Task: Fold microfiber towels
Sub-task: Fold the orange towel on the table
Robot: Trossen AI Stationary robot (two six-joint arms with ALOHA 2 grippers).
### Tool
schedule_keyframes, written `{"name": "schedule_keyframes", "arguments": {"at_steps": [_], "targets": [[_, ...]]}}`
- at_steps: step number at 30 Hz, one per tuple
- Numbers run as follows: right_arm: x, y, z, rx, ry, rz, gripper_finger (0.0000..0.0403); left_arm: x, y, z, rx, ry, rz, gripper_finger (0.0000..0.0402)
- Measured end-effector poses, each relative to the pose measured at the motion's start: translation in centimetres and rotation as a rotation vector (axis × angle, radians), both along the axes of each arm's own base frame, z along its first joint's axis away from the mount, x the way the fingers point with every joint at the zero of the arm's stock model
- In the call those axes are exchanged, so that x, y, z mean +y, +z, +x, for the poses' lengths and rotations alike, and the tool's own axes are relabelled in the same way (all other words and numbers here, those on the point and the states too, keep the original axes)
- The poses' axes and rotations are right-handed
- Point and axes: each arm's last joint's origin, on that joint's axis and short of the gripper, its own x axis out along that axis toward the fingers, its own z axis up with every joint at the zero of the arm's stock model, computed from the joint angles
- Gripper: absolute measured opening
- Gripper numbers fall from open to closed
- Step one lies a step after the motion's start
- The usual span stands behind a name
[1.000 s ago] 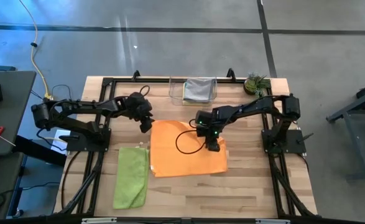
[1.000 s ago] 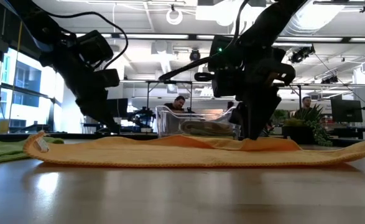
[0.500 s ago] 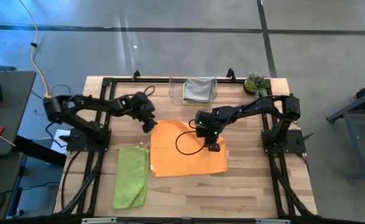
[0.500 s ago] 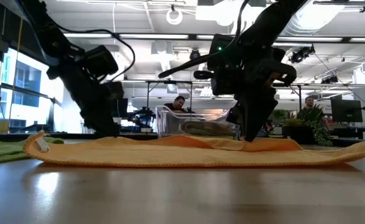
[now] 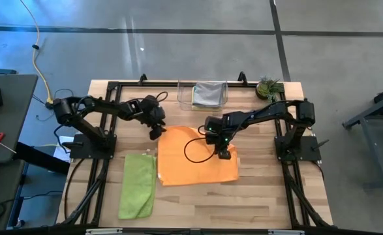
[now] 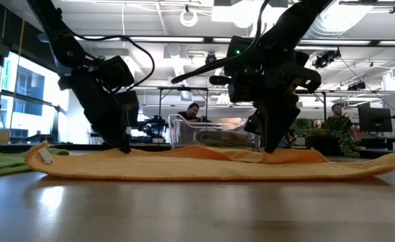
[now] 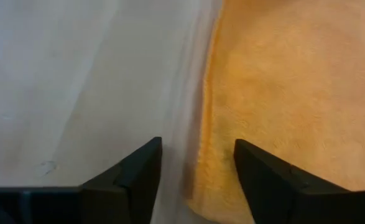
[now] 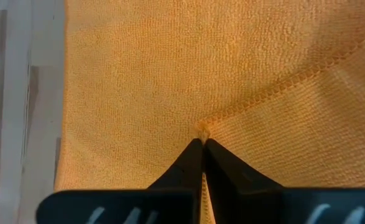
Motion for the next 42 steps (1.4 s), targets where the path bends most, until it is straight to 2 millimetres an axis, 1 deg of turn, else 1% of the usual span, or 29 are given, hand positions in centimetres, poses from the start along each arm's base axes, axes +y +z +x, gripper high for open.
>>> {"name": "schedule_keyframes", "arguments": {"at_steps": [4,10,12,15,18,20,22,25,29,34,38,42], "targets": [[0.0,0.3,-0.2,0.004,0.007,-0.002,0.0004,-0.4,0.2,-0.3,0.015,-0.044,0.004,0.0133],[0.0,2.2,-0.8,-0.044,0.01,-0.041,0.0004,-1.0,0.8,-1.0,0.044,-0.078,-0.012,0.0024],[-0.1,2.8,-1.1,-0.041,0.003,-0.073,0.0002,-1.1,1.2,-0.9,0.024,-0.081,0.005,0.0007],[-0.1,3.8,-1.6,-0.053,-0.009,-0.12,0.0001,-1.4,2.0,-0.8,0.007,-0.077,0.04,0.001],[-0.2,5.0,-2.2,-0.068,-0.034,-0.164,0.0001,-2.0,3.2,-0.6,-0.008,-0.061,0.109,0.0003],[-0.2,5.7,-2.8,-0.09,-0.052,-0.199,0.0001,-2.7,4.0,-0.4,-0.029,-0.067,0.14,0.0003],[-0.1,5.9,-4.0,-0.125,-0.084,-0.204,0.0,-3.6,4.9,-0.1,-0.058,-0.086,0.174,0.0002],[0.2,5.9,-6.0,-0.205,-0.141,-0.202,0.0,-5.5,6.2,0.3,-0.092,-0.12,0.23,0.0002],[1.2,6.0,-9.0,-0.305,-0.206,-0.228,0.0,-8.4,7.3,0.8,-0.123,-0.184,0.313,0.0001],[3.1,7.2,-12.0,-0.419,-0.224,-0.233,0.0,-12.2,8.0,1.1,-0.152,-0.232,0.388,0.0001],[4.9,8.2,-13.4,-0.487,-0.201,-0.204,0.0,-15.3,8.2,1.0,-0.164,-0.272,0.447,0.0],[6.8,8.5,-14.1,-0.506,-0.16,-0.196,0.0,-17.8,8.0,0.5,-0.161,-0.279,0.471,0.0]]}}
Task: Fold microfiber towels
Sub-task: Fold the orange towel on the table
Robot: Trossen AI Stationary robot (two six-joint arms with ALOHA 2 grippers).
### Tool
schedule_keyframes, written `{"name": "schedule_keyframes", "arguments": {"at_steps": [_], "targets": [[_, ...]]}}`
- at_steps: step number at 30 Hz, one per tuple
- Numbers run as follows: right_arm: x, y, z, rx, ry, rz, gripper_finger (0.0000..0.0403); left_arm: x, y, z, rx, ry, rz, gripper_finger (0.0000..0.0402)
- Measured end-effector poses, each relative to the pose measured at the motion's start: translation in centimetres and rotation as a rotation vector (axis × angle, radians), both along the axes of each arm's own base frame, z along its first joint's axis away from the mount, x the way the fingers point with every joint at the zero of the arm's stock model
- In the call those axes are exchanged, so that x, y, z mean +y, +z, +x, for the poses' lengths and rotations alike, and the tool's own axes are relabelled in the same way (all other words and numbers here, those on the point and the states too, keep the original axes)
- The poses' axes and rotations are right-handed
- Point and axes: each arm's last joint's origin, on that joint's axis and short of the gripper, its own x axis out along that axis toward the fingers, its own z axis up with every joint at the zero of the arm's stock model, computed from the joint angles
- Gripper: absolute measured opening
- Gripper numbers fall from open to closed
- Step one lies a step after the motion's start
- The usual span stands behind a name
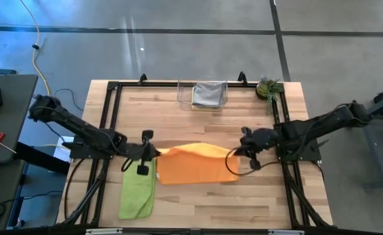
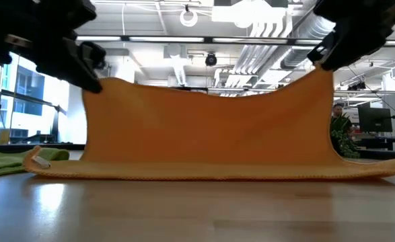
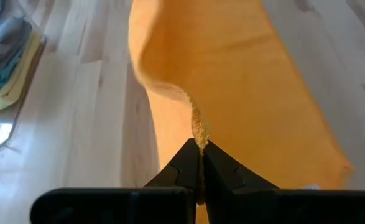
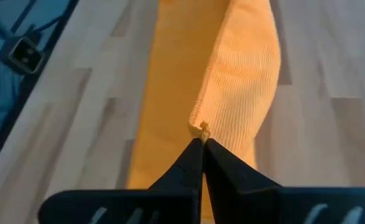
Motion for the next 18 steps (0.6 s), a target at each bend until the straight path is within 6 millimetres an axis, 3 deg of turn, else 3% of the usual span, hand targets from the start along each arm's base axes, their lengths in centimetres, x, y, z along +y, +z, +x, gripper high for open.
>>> {"name": "schedule_keyframes", "arguments": {"at_steps": [8,18], "targets": [[2.9,-1.5,-0.1,0.105,0.026,-0.005,0.0,-3.5,-0.9,-0.8,0.011,-0.023,-0.013,0.0],[5.3,-4.3,0.5,0.244,0.07,-0.042,0.0,-7.0,-3.8,-0.4,0.081,-0.121,-0.055,0.0]]}}
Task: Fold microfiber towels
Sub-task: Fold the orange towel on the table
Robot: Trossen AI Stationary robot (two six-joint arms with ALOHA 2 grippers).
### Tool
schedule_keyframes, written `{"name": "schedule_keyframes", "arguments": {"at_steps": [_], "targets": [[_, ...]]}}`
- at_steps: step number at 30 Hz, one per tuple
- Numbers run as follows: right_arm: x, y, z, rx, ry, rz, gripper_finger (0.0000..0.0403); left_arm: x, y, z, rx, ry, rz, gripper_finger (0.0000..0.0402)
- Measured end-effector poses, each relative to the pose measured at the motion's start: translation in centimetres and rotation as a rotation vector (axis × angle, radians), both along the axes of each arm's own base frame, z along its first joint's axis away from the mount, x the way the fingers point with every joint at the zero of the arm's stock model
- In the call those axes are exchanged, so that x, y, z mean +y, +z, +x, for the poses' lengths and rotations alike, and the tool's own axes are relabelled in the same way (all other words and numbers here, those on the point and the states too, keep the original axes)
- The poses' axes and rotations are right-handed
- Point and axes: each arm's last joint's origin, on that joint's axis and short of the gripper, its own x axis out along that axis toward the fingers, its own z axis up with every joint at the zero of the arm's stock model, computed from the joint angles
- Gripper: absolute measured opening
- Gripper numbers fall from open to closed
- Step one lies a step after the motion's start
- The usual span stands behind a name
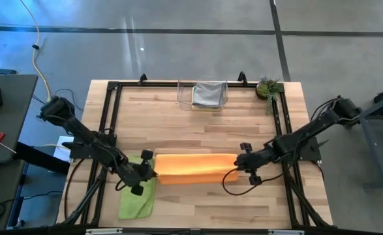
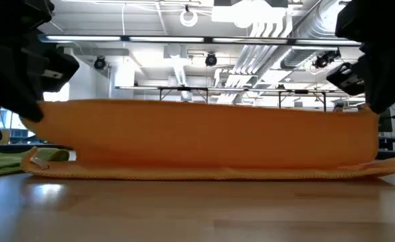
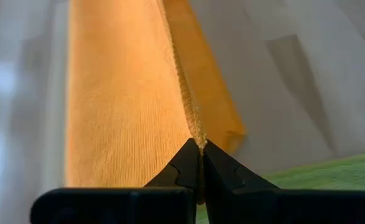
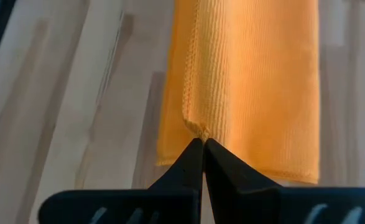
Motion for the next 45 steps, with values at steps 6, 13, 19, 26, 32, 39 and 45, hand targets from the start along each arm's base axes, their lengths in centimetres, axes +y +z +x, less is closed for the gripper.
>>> {"name": "schedule_keyframes", "arguments": {"at_steps": [6,13,19,26,32,39,45], "targets": [[0.5,-0.9,0.1,0.039,0.02,-0.02,0.0,-1.3,-1.1,1.3,0.024,-0.023,0.005,0.0],[1.3,-1.5,0.3,0.055,0.045,-0.012,0.0,-2.2,-1.6,2.5,0.064,-0.07,0.018,0.0],[2.2,-2.4,0.4,0.089,0.052,-0.001,0.0,-2.2,-1.8,2.5,0.08,-0.07,0.014,0.0],[2.6,-3.6,0.5,0.15,0.012,0.001,0.0041,-2.2,-1.9,2.4,0.095,-0.084,-0.007,0.003],[2.7,-2.9,0.6,0.152,-0.031,0.025,0.0137,-2.1,-1.1,2.0,0.164,-0.056,-0.072,0.0094],[0.6,-0.9,0.1,0.168,-0.135,0.034,0.016,-0.1,1.8,1.2,0.162,0.079,-0.116,0.0138],[-2.6,-2.5,-0.8,0.111,-0.219,0.126,0.0054,3.7,1.7,-0.3,0.085,0.13,-0.285,0.0065]]}}
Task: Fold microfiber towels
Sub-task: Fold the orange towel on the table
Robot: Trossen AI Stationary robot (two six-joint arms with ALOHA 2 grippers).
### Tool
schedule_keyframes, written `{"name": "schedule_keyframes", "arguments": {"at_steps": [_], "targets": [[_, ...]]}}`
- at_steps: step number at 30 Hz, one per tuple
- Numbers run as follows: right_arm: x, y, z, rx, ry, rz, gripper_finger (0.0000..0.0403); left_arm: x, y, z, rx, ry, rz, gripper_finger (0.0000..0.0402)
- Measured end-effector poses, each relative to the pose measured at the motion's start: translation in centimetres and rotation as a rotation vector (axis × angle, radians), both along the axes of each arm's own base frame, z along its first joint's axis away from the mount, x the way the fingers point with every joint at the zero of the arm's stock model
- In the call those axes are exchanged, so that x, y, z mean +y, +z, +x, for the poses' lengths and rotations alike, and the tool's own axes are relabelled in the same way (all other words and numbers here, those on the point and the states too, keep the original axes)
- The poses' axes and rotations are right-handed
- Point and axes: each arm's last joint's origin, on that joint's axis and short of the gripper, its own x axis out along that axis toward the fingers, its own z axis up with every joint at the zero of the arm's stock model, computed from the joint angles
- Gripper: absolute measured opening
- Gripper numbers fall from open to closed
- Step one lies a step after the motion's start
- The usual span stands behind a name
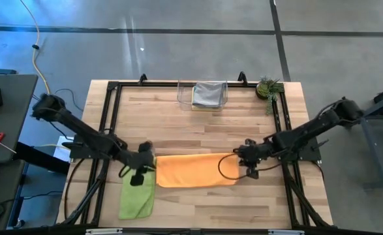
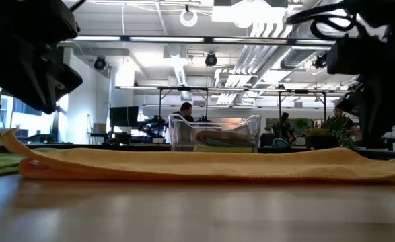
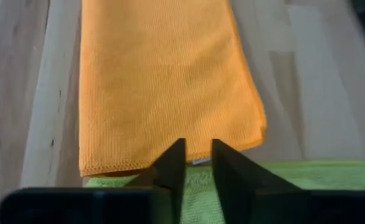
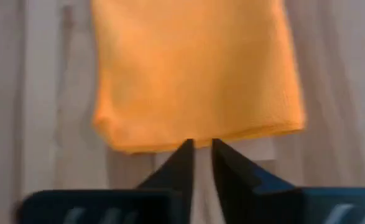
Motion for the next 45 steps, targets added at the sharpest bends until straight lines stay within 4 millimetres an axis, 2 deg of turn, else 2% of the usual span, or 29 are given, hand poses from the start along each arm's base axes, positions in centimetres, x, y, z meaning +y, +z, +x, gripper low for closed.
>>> {"name": "schedule_keyframes", "arguments": {"at_steps": [2,4,8,11,16,20,22,27,30,35,41,45], "targets": [[-0.7,-0.6,-0.5,-0.017,-0.028,0.007,0.0016,1.0,-0.2,-0.7,-0.014,0.007,-0.057,0.0027],[-1.0,-0.8,-0.7,-0.023,-0.049,0.007,0.001,1.9,-0.9,-1.3,0.013,0.047,-0.121,0.0007],[-1.3,-0.7,-0.4,-0.026,-0.129,0.058,0.0026,3.0,-1.9,-1.5,0.063,0.176,-0.312,0.0015],[-1.4,-0.8,-0.3,-0.013,-0.247,0.096,0.0029,3.5,-2.2,-1.2,0.048,0.244,-0.367,0.0016],[-1.8,-0.7,0.1,-0.035,-0.404,0.142,0.007,4.7,-1.9,-0.7,-0.021,0.27,-0.288,0.002],[-1.4,-0.3,1.3,-0.15,-0.357,0.174,0.009,5.5,-1.0,0.0,-0.082,0.228,-0.204,0.0006],[-1.2,-1.0,1.9,-0.143,-0.344,0.162,0.0075,6.0,-1.0,0.3,-0.1,0.207,-0.166,0.0002],[-1.2,-3.7,2.4,-0.022,-0.361,0.101,0.0008,6.9,-1.5,0.9,-0.102,0.152,-0.101,0.0001],[-1.8,-4.3,2.8,0.002,-0.396,0.098,0.0014,7.2,-2.3,1.4,-0.089,0.121,-0.084,0.0],[-3.8,-4.2,2.8,0.01,-0.442,0.031,0.0003,7.3,-3.5,2.1,-0.067,0.08,-0.061,0.0],[-7.8,-3.9,2.9,-0.002,-0.421,-0.107,0.0002,7.2,-4.4,2.7,-0.061,0.041,-0.081,0.0],[-10.0,-2.2,4.1,-0.017,-0.352,-0.205,0.0002,7.0,-5.1,2.8,-0.036,0.029,-0.1,0.0]]}}
